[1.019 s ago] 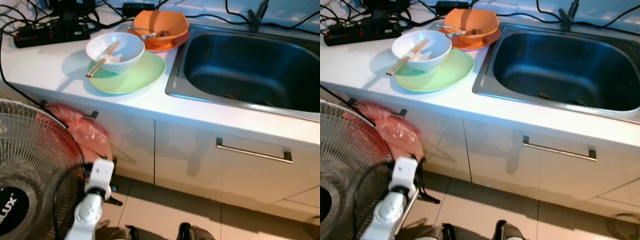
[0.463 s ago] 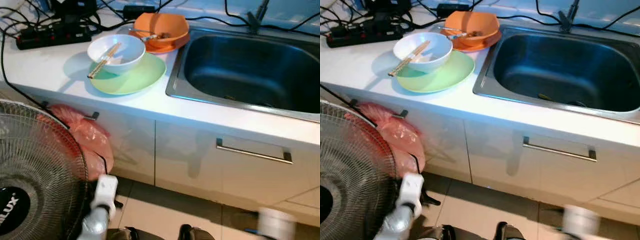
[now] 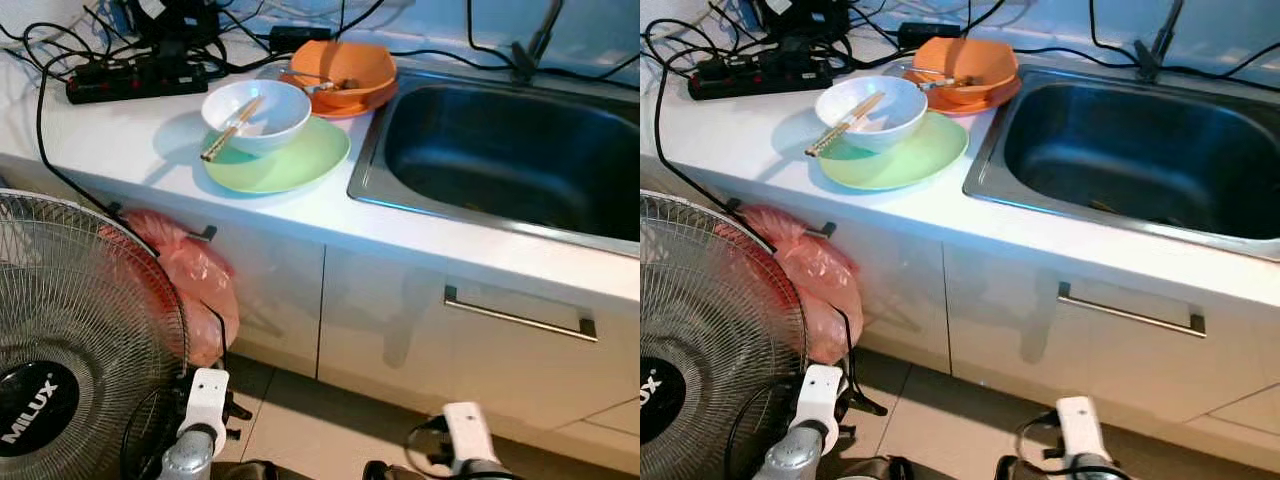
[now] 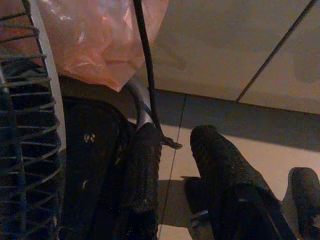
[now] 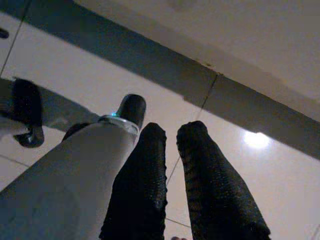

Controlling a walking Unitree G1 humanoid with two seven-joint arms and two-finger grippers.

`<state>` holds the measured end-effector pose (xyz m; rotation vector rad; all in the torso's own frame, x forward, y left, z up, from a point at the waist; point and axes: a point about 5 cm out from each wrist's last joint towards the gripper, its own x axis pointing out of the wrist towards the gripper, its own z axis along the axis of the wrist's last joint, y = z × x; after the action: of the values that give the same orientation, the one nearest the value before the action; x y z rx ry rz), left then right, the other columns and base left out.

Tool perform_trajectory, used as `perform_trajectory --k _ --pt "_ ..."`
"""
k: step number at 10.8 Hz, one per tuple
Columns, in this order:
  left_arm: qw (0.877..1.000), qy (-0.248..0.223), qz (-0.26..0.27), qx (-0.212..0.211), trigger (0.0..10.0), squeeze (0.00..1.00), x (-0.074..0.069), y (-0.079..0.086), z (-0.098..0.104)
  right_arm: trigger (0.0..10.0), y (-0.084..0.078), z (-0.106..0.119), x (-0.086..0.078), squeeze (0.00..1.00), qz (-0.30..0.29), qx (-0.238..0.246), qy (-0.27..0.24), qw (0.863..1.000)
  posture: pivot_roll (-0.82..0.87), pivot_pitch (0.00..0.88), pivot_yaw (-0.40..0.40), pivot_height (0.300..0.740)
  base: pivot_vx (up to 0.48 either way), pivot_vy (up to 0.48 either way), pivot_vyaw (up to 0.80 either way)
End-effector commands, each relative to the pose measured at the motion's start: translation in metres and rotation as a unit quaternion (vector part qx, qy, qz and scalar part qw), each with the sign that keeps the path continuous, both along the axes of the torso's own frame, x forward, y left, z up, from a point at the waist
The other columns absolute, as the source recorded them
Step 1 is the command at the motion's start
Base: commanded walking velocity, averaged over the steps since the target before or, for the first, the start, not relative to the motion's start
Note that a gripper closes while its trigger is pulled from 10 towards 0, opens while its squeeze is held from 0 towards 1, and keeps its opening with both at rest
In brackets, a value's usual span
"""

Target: Kitchen organization

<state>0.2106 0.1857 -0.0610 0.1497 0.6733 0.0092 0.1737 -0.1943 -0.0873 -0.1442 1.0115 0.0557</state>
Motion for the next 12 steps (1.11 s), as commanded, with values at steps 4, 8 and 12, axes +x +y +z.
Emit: perform_trajectory --k 4,8,12 --pt "1.000 0.020 0.020 -0.008 10.0 0.00 -0.001 0.001 -0.003 10.0 0.001 0.005 0.008 0.00 0.021 -0.001 -0.045 0.999 0.00 0.119 -0.013 0.740 0.000 0.000 0.00" --pt "0.999 0.026 0.038 -0.011 10.0 0.00 -0.001 0.001 -0.004 10.0 0.007 0.007 0.012 0.00 0.035 0.003 -0.057 0.998 0.01 0.129 -0.019 0.740 0.000 0.000 0.00" --pt "0.999 0.026 0.040 -0.011 10.0 0.00 0.000 0.001 -0.004 10.0 0.009 0.007 0.012 0.00 0.037 0.006 -0.057 0.998 0.01 0.131 -0.019 0.740 0.000 0.000 0.00"
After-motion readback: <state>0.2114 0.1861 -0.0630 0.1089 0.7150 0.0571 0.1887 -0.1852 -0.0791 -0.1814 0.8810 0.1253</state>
